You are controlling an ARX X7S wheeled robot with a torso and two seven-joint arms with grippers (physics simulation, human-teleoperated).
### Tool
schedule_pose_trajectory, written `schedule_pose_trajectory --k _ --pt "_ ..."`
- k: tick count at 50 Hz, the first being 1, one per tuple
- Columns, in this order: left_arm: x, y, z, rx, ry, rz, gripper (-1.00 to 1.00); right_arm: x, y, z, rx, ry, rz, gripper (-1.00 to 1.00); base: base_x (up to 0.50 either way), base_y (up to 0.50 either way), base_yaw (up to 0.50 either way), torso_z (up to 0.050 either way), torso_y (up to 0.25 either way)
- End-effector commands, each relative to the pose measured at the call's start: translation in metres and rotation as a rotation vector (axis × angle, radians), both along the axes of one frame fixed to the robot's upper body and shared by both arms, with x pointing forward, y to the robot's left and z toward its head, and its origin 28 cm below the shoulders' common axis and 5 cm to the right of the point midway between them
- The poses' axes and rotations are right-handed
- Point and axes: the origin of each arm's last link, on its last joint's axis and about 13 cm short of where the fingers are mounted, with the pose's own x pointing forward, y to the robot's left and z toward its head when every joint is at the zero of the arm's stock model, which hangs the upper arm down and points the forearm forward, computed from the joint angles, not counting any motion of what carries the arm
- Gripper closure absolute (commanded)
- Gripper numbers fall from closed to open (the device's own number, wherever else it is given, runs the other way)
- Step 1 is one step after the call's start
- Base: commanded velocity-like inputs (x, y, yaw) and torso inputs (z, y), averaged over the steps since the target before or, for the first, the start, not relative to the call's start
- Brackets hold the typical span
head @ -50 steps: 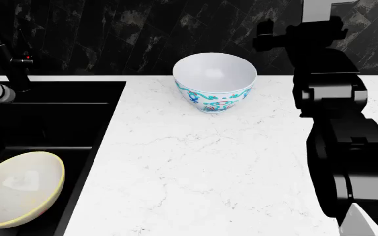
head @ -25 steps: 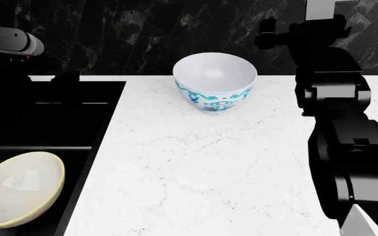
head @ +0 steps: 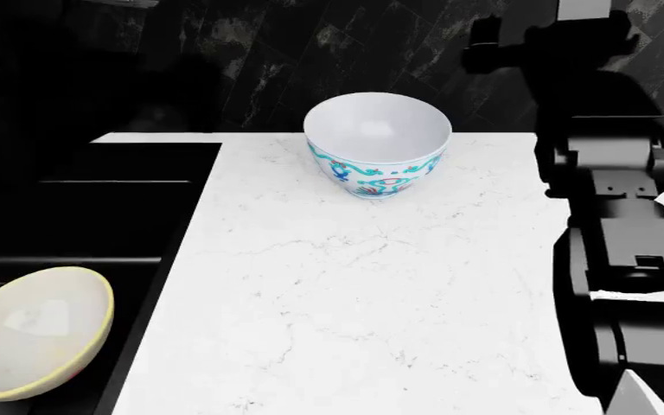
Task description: Stack the bowls in the sink.
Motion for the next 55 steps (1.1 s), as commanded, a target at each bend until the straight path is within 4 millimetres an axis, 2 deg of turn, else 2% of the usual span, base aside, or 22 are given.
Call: schedule_pose_trajectory --k 1,24,46,55 --pt "0.02 -0.021 0.007 -0.017 0.049 -0.074 -1.0 -0.005 -0.004 0.007 -0.002 -0.012 -0.008 -1.0 0.0 0.0 0.0 0.0 0.0" --pt "0.053 -0.062 0.008 -0.101 0.16 -0.155 -1.0 -0.007 -0.008 0.005 0.001 -0.011 -0.017 -1.0 0.0 0.0 0.0 0.0 0.0" --pt "0.085 -0.077 -0.008 -0.171 0.229 -0.112 -1.0 -0.006 -0.011 0.002 0.0 -0.004 -0.023 -1.0 0.0 0.0 0.0 0.0 0.0" --pt "0.093 -0.085 -0.005 -0.259 0.251 -0.112 -1.0 -0.005 -0.012 0.003 -0.002 -0.004 -0.026 -1.0 0.0 0.0 0.0 0.0 0.0"
